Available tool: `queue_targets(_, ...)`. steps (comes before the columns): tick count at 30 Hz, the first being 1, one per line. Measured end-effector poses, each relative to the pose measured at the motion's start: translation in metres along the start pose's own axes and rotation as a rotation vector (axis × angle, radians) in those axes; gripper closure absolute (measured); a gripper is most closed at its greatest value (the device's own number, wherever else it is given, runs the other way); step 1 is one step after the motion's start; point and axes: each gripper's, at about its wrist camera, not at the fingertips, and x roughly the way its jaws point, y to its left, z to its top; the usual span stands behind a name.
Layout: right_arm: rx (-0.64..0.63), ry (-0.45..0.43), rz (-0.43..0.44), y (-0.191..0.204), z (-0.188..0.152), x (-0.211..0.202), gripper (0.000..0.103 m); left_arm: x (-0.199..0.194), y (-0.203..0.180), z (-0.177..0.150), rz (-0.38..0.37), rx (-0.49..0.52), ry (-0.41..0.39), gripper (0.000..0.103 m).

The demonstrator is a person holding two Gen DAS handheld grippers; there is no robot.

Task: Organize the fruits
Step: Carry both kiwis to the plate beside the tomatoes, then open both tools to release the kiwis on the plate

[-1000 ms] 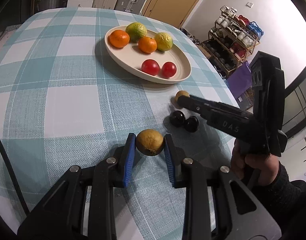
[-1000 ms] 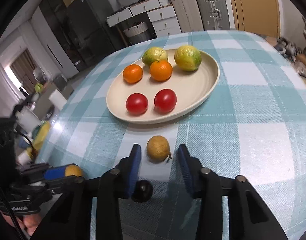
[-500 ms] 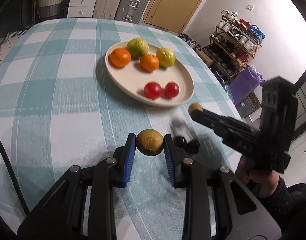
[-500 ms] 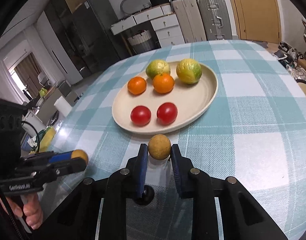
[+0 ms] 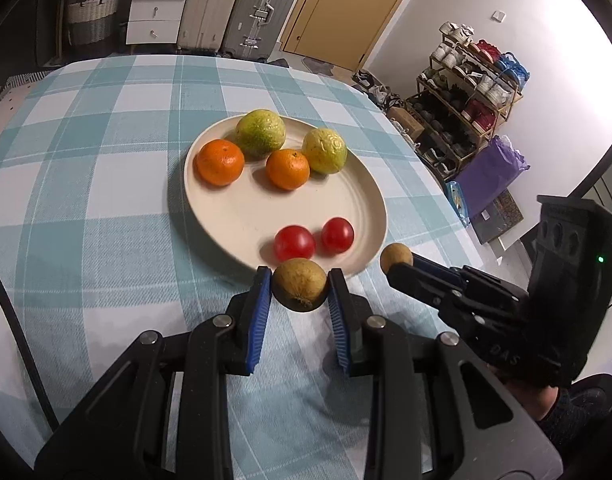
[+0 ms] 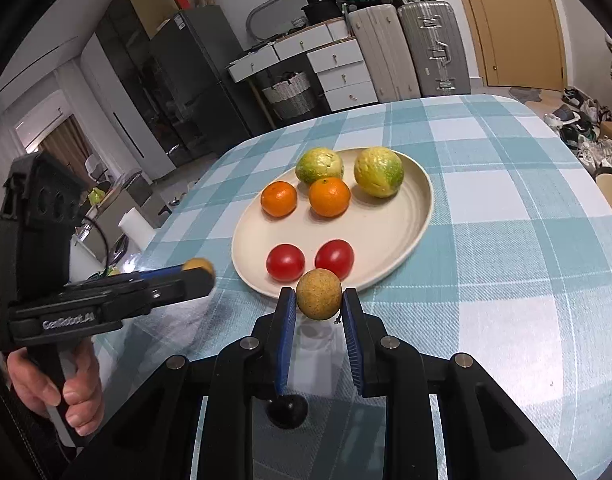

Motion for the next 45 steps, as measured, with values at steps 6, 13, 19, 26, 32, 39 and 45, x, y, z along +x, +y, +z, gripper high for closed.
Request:
queue_targets(6, -0.005, -0.011, 0.003, -0.002, 0.012, 0.004, 0.079, 0.013, 0.008, 0.014, 0.022, -0.005, 0.011, 0.078)
queue_targets(13, 0.025, 0.031, -0.045, -0.020, 0.025, 0.021, 0.079, 0.031, 0.025, 0.027, 0.040, -0.023, 0.031, 0.078)
queue_targets(19, 0.020, 0.036, -0.047, -0.024, 0.030, 0.028, 0.079, 0.038, 0.029, 0.034, 0.031, -0.027, 0.031, 0.078)
queue_targets(26, 0.017, 0.045, -0.051, -0.025, 0.036, 0.033, 0.079, 0.046, 0.024, 0.038, 0.003, -0.025, 0.039, 0.077)
queue_targets(32, 0.018, 0.005, -0.023, -0.023, 0.038, 0.023, 0.054, 0.036, 0.022, 0.044, -0.001, -0.023, 0.003, 0.076)
queue_targets(39, 0.001, -0.042, -0.025, -0.016, 0.038, 0.001, 0.054, 0.017, 0.010, 0.040, 0.024, 0.005, -0.022, 0.068)
queue_targets(45, 0.002, -0.074, -0.028, -0.010, 0.035, -0.017, 0.050, 0.002, 0.000, 0.030, 0.042, 0.019, -0.034, 0.058)
